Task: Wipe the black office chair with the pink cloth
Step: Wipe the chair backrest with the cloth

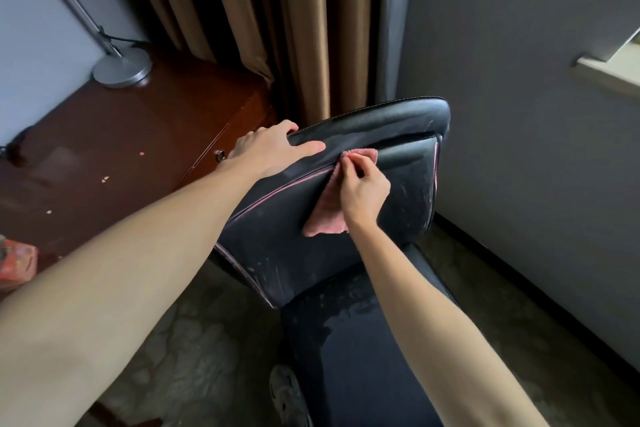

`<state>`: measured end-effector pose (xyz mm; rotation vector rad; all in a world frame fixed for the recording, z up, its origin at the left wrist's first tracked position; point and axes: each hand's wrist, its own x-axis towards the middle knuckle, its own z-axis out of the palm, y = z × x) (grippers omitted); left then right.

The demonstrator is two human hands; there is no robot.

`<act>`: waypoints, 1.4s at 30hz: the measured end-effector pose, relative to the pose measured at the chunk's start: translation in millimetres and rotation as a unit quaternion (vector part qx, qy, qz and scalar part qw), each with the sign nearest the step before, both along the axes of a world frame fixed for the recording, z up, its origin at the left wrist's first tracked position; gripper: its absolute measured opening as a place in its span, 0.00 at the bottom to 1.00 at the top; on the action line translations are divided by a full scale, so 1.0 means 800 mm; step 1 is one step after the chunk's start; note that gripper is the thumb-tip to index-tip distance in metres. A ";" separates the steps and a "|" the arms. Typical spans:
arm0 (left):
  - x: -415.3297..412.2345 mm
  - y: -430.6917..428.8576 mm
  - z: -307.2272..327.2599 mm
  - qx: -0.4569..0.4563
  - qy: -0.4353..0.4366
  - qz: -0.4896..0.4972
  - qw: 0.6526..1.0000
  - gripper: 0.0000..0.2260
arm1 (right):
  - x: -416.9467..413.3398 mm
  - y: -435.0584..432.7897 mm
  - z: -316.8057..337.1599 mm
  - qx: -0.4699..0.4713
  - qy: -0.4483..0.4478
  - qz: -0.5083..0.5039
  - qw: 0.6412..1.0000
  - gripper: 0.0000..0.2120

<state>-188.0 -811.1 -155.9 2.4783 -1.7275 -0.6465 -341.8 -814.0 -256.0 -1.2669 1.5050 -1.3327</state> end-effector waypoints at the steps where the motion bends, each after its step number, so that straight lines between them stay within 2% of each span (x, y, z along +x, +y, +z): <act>1: -0.002 0.001 0.001 0.001 -0.002 -0.001 1.000 0.38 | -0.010 -0.007 0.001 -0.002 -0.001 -0.010 1.000 0.05; 6: -0.006 -0.001 0.004 0.006 -0.006 0.002 1.000 0.39 | -0.047 -0.045 0.003 0.020 -0.015 -0.098 0.995 0.06; 10: -0.005 -0.004 0.002 0.009 -0.003 0.005 1.000 0.38 | -0.032 -0.041 0.005 0.036 -0.043 -0.131 0.990 0.07; 16: 0.009 -0.011 -0.008 0.008 0.017 -0.011 1.000 0.40 | 0.029 0.018 -0.005 0.004 -0.006 -0.016 1.000 0.06; 19: 0.010 -0.007 -0.010 0.006 0.014 -0.006 1.000 0.40 | 0.018 0.016 -0.006 -0.006 -0.006 0.009 1.000 0.05; 24: 0.005 -0.005 -0.008 0.008 0.006 -0.008 1.000 0.39 | -0.056 -0.052 0.006 0.017 0.007 -0.129 0.992 0.07; 27: 0.003 -0.007 -0.008 0.001 -0.006 -0.011 1.000 0.39 | -0.068 -0.067 0.014 0.030 -0.023 -0.158 0.987 0.07; 29: 0.003 -0.009 -0.008 -0.001 -0.013 -0.010 1.000 0.38 | -0.055 -0.059 0.021 0.024 -0.048 -0.140 0.989 0.07; 34: 0.006 -0.010 -0.009 -0.001 -0.016 0.001 1.000 0.37 | 0.007 -0.022 0.042 -0.036 0.000 -0.007 0.999 0.05; 36: 0.005 -0.010 -0.008 -0.001 -0.020 0.003 1.000 0.36 | 0.007 -0.025 0.038 -0.030 0.005 0.013 0.999 0.05; 38: 0.004 -0.011 -0.008 0.001 -0.022 -0.004 1.000 0.36 | -0.009 -0.042 0.037 -0.033 0.002 -0.017 0.999 0.05; 42: 0.004 -0.010 -0.007 0.007 -0.022 -0.008 1.000 0.37 | -0.070 -0.098 0.043 -0.019 -0.008 -0.155 0.988 0.06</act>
